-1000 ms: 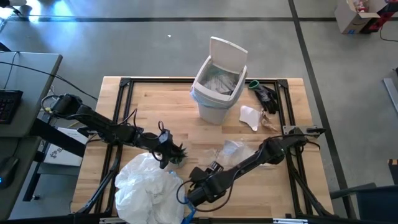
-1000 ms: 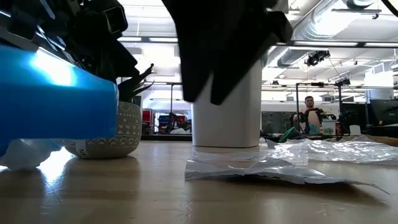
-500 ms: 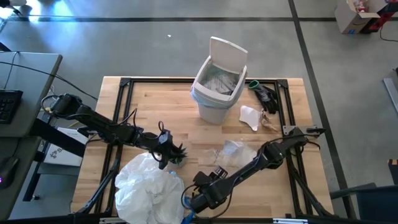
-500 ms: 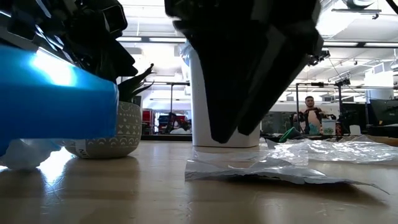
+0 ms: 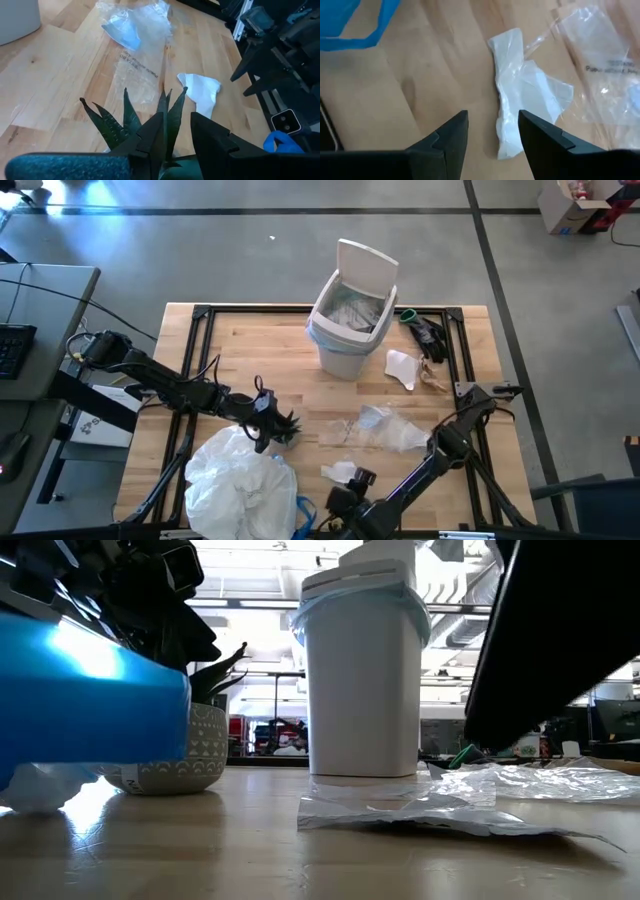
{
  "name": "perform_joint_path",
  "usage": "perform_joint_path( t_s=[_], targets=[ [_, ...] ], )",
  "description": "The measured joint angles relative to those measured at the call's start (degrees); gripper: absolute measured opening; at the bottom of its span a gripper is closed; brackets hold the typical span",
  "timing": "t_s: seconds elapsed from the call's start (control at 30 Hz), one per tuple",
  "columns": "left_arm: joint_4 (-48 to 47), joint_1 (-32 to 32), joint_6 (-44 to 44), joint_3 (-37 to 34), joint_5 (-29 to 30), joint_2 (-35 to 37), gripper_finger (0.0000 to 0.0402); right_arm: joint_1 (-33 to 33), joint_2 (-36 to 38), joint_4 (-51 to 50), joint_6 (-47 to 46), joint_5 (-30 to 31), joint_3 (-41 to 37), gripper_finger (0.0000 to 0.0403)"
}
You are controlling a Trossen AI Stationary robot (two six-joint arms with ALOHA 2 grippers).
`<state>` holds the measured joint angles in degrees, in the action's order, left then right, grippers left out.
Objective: Place trash/remove bag and relplace
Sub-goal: Put the white paper into the trash bin
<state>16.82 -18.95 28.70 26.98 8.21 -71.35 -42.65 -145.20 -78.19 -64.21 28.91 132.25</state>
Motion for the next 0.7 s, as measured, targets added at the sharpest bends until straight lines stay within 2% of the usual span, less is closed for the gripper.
perform_joint_path(
  t_s=[0.17, 0.4, 0.7],
  targets=[
    [1.1, 0.2, 0.0, 0.0, -0.1, 0.0, 0.008, -0.1, -3.0, -0.6, 0.0, -0.7, 0.0, 0.016],
    [0.8, -0.2, -0.4, 0.0, -0.4, 0.0, 0.008, 1.3, -6.0, -6.5, -6.1, 1.0, 0.2, 0.016],
    [1.0, -0.3, -2.1, 0.0, -0.2, 0.0, 0.008, 4.0, -6.6, -5.7, -1.5, 0.2, 0.2, 0.016]
  ],
)
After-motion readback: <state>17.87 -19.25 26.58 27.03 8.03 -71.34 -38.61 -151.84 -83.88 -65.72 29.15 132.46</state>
